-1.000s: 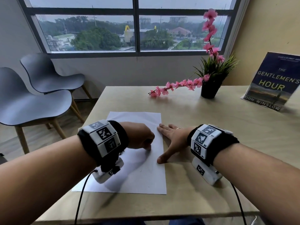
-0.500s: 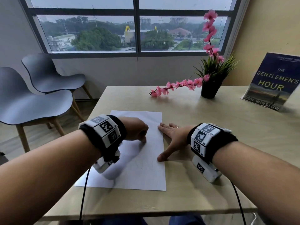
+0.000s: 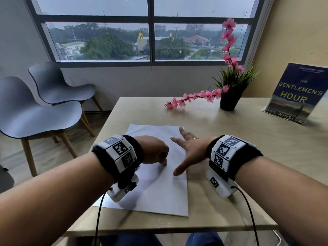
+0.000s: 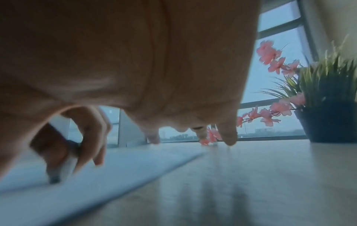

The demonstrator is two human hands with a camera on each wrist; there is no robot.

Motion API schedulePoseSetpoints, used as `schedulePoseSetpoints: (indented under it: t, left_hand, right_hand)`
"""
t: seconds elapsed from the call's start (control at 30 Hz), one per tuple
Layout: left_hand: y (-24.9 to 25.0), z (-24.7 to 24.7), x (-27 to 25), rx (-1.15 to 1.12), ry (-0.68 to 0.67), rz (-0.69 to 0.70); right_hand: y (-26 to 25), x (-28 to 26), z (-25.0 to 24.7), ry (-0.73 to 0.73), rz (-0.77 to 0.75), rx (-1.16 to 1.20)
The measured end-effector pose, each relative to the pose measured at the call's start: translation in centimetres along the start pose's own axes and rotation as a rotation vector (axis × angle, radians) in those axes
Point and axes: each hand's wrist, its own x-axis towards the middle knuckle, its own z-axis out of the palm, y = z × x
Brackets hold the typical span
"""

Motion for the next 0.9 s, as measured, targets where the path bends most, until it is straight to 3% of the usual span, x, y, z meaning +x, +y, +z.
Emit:
schedulePoseSetpoints:
  t: [0.17, 0.33, 0.5, 0.67, 0.9]
  left_hand:
    - [1.3, -0.3, 0.2, -0.029, 0.019, -0.043]
    - [0.2, -1.2, 0.3, -0.021, 0.026, -0.145]
    - [1.3, -0.5, 0.3, 0.047, 0.013, -0.003]
    - [-0.2, -1.2, 1.0, 0.042, 0.012, -0.099]
    - [0.7, -0.4, 0.4, -0.005, -0.018, 0.023]
  right_hand:
    - [-0.9, 0.1, 0.4, -0.096, -0.018, -0.122]
    - [-0.9, 0.3, 0.6, -0.083, -0.012, -0.136]
    - [-0.2, 0.7, 1.3, -0.070, -0.037, -0.057]
    - [-0.2, 0.7, 1.4, -0.059, -0.028, -0.073]
    - [-0.2, 0.7, 1.3, -0.061, -0.037, -0.062]
